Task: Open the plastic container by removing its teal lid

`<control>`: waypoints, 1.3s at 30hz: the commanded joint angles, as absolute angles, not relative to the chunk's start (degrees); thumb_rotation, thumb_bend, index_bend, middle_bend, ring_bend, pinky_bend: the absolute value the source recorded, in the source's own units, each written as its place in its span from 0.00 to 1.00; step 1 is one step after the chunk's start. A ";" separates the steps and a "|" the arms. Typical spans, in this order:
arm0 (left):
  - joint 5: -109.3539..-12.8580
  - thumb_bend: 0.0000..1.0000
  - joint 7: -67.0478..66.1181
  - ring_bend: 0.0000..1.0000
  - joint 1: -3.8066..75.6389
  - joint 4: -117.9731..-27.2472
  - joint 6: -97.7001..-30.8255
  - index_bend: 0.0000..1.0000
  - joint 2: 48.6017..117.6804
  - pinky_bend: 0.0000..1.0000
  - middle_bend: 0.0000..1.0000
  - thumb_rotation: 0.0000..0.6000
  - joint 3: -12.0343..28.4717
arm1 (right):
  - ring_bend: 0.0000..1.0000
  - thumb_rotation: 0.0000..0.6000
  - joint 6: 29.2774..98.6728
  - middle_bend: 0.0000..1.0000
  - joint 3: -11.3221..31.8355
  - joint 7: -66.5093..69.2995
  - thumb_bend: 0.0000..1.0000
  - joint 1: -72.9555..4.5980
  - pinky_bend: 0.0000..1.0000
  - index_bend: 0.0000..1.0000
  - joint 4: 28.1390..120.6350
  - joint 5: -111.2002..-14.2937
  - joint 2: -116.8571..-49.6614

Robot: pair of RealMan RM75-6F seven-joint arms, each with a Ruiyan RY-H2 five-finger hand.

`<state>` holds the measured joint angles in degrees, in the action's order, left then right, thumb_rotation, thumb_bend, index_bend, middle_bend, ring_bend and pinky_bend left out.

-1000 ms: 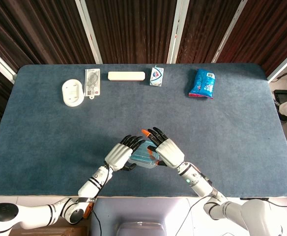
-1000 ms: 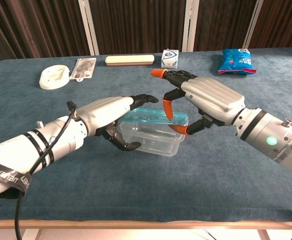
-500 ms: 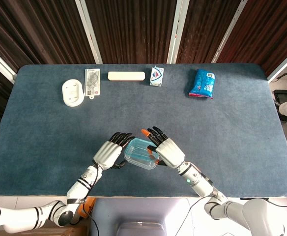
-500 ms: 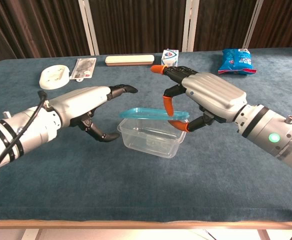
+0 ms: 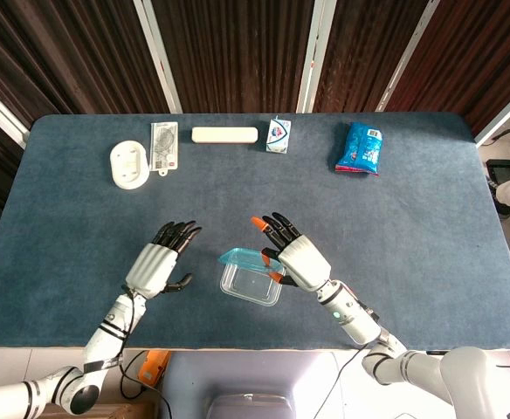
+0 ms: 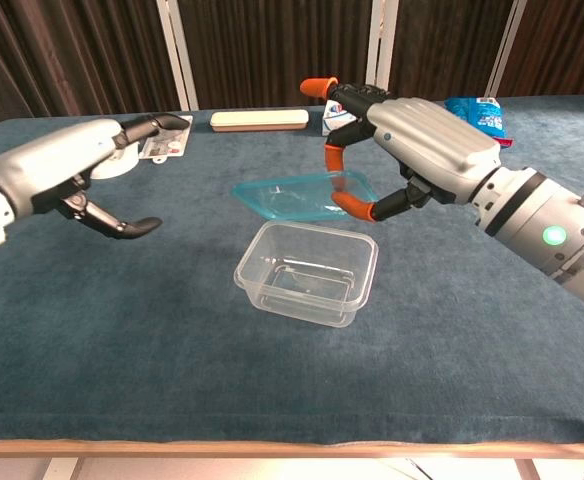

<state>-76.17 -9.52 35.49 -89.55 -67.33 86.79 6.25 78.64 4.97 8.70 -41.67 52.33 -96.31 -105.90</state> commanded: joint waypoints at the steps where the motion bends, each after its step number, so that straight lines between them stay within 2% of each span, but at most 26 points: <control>1: -77.52 0.30 -7.99 0.00 33.12 -91.49 -70.11 0.00 83.69 0.02 0.00 1.00 5.78 | 0.00 1.00 78.43 0.14 5.88 7.99 0.61 -42.23 0.00 0.80 53.18 -95.83 -105.32; 7: -79.20 0.30 -5.91 0.00 29.84 -93.86 -74.77 0.00 78.46 0.02 0.00 1.00 6.21 | 0.00 1.00 80.10 0.14 8.37 6.87 0.61 -42.69 0.00 0.81 55.53 -95.07 -102.61; 11: -79.19 0.30 -4.95 0.00 27.93 -94.47 -76.14 0.00 75.28 0.02 0.00 1.00 6.13 | 0.00 1.00 81.30 0.14 8.55 4.57 0.61 -41.80 0.00 0.81 56.50 -95.14 -99.19; 20: -76.59 0.30 0.28 0.00 22.42 -89.66 -77.98 0.00 72.19 0.01 0.00 1.00 4.83 | 0.00 1.00 81.65 0.14 3.64 2.50 0.61 -35.78 0.00 0.81 50.13 -95.02 -93.86; 29: -74.66 0.30 6.89 0.00 20.24 -81.48 -74.27 0.00 73.66 0.00 0.00 1.00 4.15 | 0.00 1.00 76.80 0.14 -1.77 3.77 0.61 -32.75 0.00 0.76 36.35 -96.03 -100.38; 32: -74.84 0.30 6.94 0.00 19.93 -80.06 -73.93 0.00 74.40 0.00 0.00 1.00 4.13 | 0.00 1.00 75.64 0.14 -2.70 4.01 0.61 -32.56 0.00 0.67 32.98 -96.47 -102.39; 34: -74.82 0.30 7.51 0.00 19.65 -79.55 -73.68 0.00 74.75 0.00 0.00 1.00 4.22 | 0.00 1.00 73.29 0.10 -3.23 4.33 0.59 -32.40 0.00 0.49 32.44 -96.13 -102.48; 35: -74.85 0.30 8.05 0.00 19.55 -79.33 -73.55 0.00 74.90 0.00 0.00 1.00 4.29 | 0.00 1.00 72.09 0.07 -3.25 4.54 0.56 -32.33 0.00 0.40 32.95 -95.71 -102.19; 36: -74.84 0.30 8.65 0.00 19.39 -79.00 -73.26 0.00 75.07 0.00 0.00 1.00 4.29 | 0.00 1.00 70.37 0.04 -3.24 5.15 0.48 -32.20 0.00 0.26 34.44 -95.02 -101.40; 38: -74.75 0.30 9.04 0.00 19.21 -78.56 -72.69 0.00 75.21 0.00 0.00 1.00 4.21 | 0.00 1.00 69.00 0.00 -2.96 6.59 0.33 -32.03 0.00 0.08 38.01 -94.08 -99.52; 39: -74.72 0.30 9.07 0.00 19.17 -78.52 -72.61 0.00 75.22 0.00 0.00 1.00 4.20 | 0.00 1.00 68.96 0.00 -2.89 6.82 0.30 -31.98 0.00 0.05 38.65 -93.95 -99.18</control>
<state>-74.77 8.97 19.26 -78.62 -72.72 75.14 4.22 70.55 -2.81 5.30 -32.37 35.32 -95.07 -100.86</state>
